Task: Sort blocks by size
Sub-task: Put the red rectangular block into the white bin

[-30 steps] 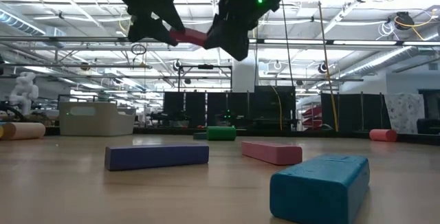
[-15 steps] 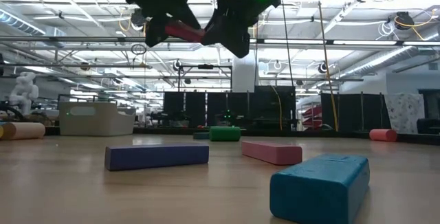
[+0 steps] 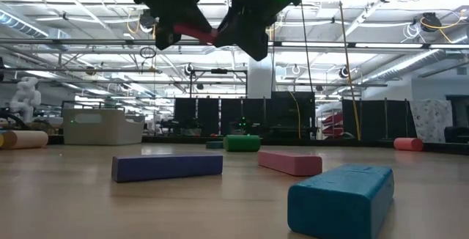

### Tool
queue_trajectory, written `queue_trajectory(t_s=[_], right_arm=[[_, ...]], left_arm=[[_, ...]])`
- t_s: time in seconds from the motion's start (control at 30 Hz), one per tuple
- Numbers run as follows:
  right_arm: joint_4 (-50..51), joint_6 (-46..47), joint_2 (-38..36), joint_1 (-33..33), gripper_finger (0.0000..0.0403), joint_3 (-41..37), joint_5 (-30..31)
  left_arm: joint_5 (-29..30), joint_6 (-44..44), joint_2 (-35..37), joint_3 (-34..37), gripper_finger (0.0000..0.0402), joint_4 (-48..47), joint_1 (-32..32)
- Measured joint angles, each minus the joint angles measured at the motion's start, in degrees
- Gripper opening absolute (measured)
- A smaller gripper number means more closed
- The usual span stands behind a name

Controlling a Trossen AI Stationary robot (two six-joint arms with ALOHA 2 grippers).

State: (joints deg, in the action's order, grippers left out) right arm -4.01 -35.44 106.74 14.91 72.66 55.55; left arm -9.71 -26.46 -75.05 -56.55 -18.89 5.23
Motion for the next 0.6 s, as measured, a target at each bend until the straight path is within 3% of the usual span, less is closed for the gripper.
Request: queue_trajectory(t_s=[0.17,0.37,0.6], right_arm=[[0.1,-0.33,0.0,-0.02,0.009,0.0,-0.65],[1.44,2.4,0.0,-0.49,0.0141,0.02,-2.91],[3.85,9.53,0.0,-3.35,0.0191,0.02,-2.95]], left_arm=[[-0.38,0.02,0.0,0.0,0.0061,-0.13,0.0],[-0.31,-0.02,1.33,0.0,0.0061,-2.92,-0.2],[5.08,-3.36,5.31,0.0,0.0061,-12.99,-0.9]])
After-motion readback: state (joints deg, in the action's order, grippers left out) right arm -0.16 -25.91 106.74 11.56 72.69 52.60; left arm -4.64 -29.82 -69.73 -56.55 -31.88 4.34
